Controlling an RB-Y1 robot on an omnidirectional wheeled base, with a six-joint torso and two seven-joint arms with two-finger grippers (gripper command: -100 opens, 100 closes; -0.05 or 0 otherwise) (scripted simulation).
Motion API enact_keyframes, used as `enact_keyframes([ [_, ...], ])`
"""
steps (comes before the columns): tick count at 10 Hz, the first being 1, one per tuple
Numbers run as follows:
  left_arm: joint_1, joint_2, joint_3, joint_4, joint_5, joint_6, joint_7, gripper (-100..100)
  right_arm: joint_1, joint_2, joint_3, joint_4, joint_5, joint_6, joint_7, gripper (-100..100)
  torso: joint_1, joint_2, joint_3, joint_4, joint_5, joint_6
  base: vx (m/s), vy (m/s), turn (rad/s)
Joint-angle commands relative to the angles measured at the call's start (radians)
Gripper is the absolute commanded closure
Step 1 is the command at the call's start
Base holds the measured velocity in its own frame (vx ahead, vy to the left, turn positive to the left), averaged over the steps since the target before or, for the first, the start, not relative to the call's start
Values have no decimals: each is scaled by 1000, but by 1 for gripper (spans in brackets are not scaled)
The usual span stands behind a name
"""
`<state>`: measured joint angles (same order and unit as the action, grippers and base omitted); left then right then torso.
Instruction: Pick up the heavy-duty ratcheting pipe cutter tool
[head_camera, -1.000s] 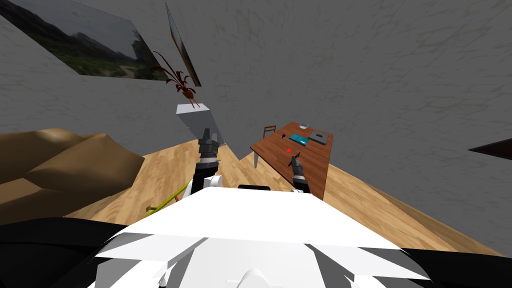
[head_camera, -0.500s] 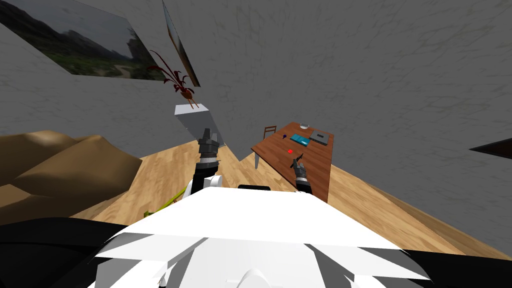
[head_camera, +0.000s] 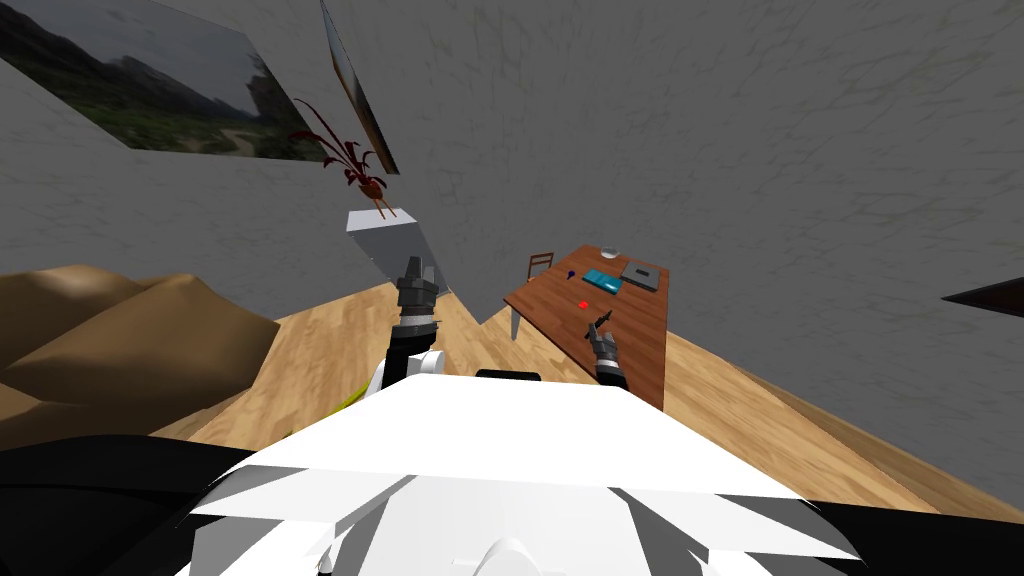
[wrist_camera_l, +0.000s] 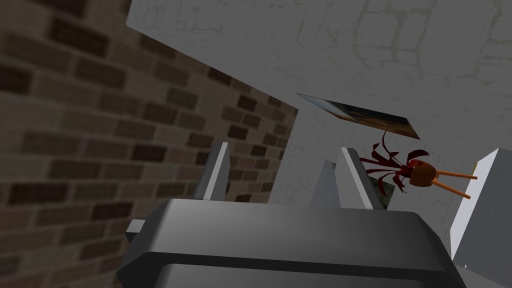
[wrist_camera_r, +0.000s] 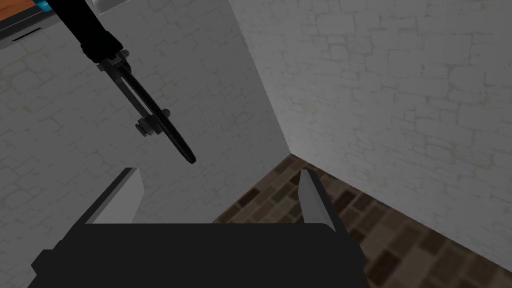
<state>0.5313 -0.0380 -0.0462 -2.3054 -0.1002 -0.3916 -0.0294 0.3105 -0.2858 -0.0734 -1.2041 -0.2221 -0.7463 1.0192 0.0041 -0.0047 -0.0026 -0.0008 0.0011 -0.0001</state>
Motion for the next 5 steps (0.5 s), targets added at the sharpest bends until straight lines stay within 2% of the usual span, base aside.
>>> enact_keyframes([
  [1,0,0,0,0,0,0,0,0,-15,-7,-8,50,-3,-16,43,-100,0,0,0,0,0,0,65,59,-21],
  [2,0,0,0,0,0,0,0,0,-15,-7,-8,72,-3,-16,43,-100,-1,0,0,0,0,0,26,23,1],
  [3,0,0,0,0,0,0,0,0,-34,-21,-25,98,-10,-30,89,-100,-3,2,1,0,0,0,50,38,-24],
  [4,0,0,0,0,0,0,0,0,-34,-21,-25,132,-10,-30,96,-100,-2,1,1,0,0,0,64,47,-21],
  [5,0,0,0,0,0,0,0,0,-52,-34,-44,163,-17,-43,132,-100,-2,1,0,0,0,0,68,87,-30],
])
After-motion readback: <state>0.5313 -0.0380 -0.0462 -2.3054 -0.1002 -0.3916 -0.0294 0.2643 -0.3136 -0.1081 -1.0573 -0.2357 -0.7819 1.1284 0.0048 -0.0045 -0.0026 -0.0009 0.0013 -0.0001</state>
